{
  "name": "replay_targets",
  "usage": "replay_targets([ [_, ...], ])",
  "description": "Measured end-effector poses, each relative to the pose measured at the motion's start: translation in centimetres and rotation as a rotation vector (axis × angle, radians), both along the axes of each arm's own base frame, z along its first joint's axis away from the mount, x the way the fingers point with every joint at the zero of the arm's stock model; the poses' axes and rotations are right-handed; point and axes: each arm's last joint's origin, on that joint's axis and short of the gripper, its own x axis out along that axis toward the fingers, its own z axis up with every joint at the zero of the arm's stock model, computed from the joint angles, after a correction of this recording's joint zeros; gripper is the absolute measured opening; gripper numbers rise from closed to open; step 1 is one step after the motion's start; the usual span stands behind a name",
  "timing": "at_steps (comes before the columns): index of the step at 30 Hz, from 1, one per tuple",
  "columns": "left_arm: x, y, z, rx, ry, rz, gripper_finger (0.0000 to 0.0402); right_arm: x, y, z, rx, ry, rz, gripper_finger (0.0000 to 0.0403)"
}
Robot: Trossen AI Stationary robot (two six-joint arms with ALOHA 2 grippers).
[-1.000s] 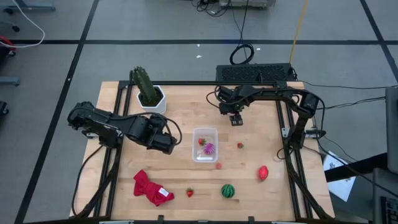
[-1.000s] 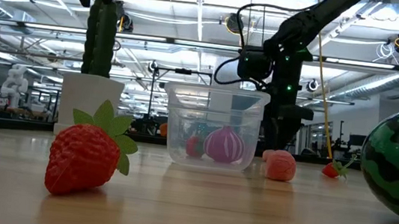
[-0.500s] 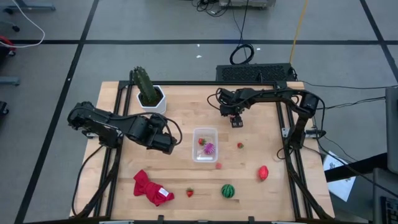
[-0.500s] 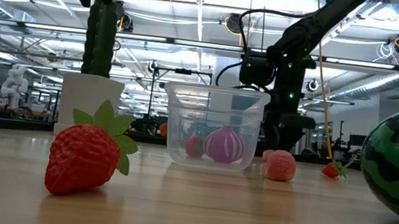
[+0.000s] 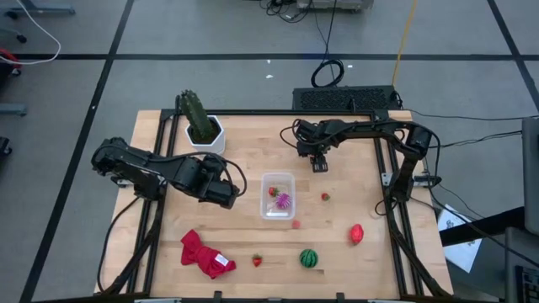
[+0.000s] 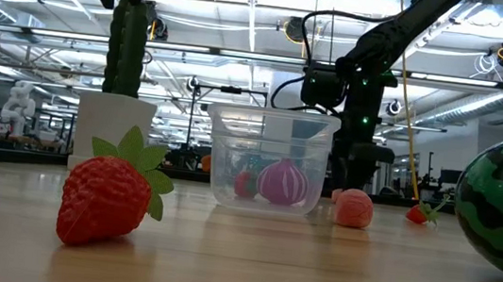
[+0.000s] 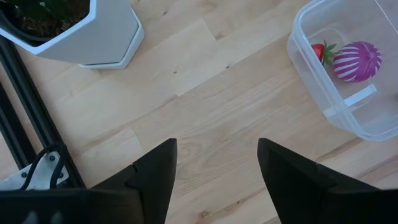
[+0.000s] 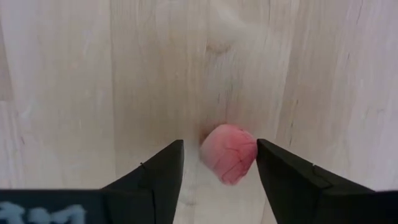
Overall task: Pick and placing Produce into tupperware
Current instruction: Put the top pink peach into the transparent bin
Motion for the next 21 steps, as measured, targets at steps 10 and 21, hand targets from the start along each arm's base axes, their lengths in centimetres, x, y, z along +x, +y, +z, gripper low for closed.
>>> replay_targets([
  [10,0.0,0.0,0.0,0.0,0.0,-0.001,0.023,0.04,-0.02,0.01,-0.002,-0.004,0.0,0.0131],
  [21,0.0,0.0,0.0,0.001,0.001,-0.002,0.023,0.02,-0.03,0.01,-0.006,-0.001,0.0,0.0088],
])
